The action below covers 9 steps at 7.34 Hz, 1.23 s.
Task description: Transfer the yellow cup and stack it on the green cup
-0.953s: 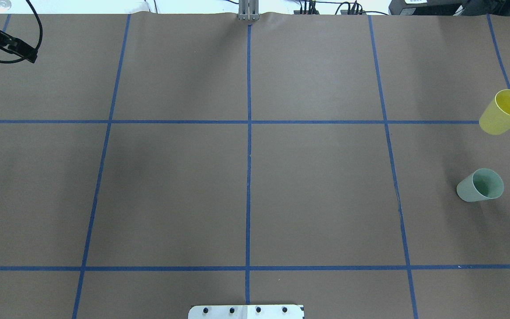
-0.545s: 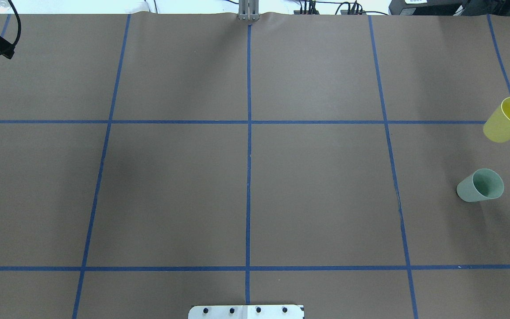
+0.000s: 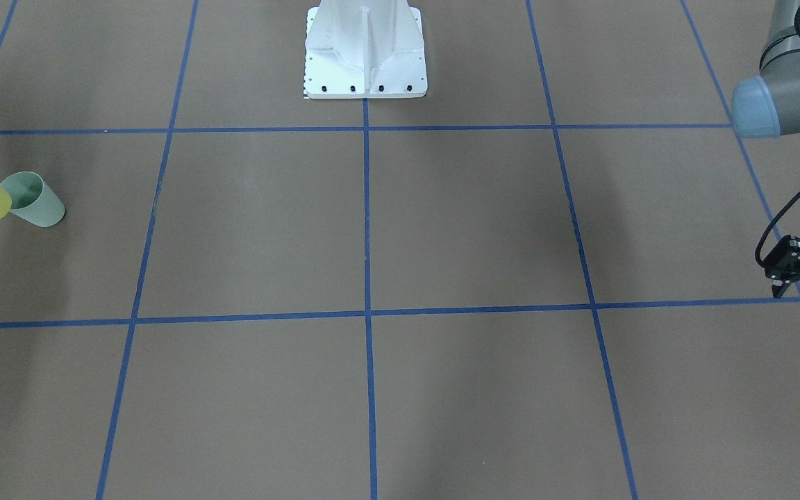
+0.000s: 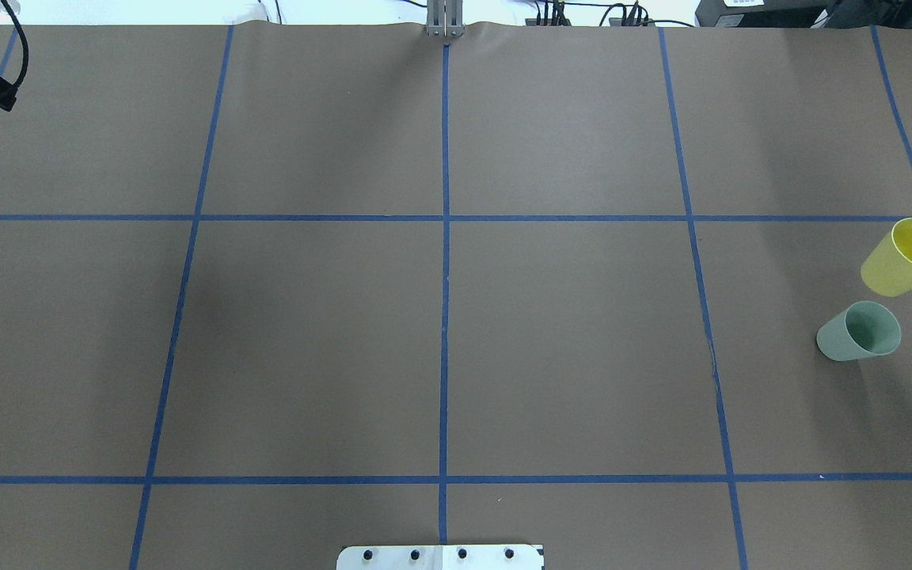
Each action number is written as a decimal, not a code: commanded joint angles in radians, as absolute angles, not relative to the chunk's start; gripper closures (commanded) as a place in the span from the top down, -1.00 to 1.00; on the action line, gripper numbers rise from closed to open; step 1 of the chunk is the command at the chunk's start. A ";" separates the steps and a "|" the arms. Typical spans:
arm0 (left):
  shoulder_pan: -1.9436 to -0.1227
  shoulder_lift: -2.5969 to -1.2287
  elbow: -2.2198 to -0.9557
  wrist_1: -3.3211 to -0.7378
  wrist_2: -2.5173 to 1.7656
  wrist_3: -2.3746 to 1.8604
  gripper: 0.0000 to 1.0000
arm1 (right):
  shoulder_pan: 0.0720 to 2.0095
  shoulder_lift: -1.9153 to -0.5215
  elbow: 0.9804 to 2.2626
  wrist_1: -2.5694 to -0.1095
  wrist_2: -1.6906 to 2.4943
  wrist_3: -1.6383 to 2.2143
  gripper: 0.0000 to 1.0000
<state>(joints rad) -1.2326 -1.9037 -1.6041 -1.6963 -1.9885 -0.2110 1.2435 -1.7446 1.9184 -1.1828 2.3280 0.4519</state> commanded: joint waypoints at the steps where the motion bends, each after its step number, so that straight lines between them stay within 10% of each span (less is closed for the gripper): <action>1: -1.232 -1.884 -1.571 -1.692 -1.991 -0.212 1.00 | 1.209 -1.766 1.919 -1.157 2.330 0.453 -1.00; 9: -1.232 -1.887 -1.566 -1.692 -1.994 -0.202 1.00 | 1.170 -1.784 1.908 -1.157 2.327 0.453 -1.00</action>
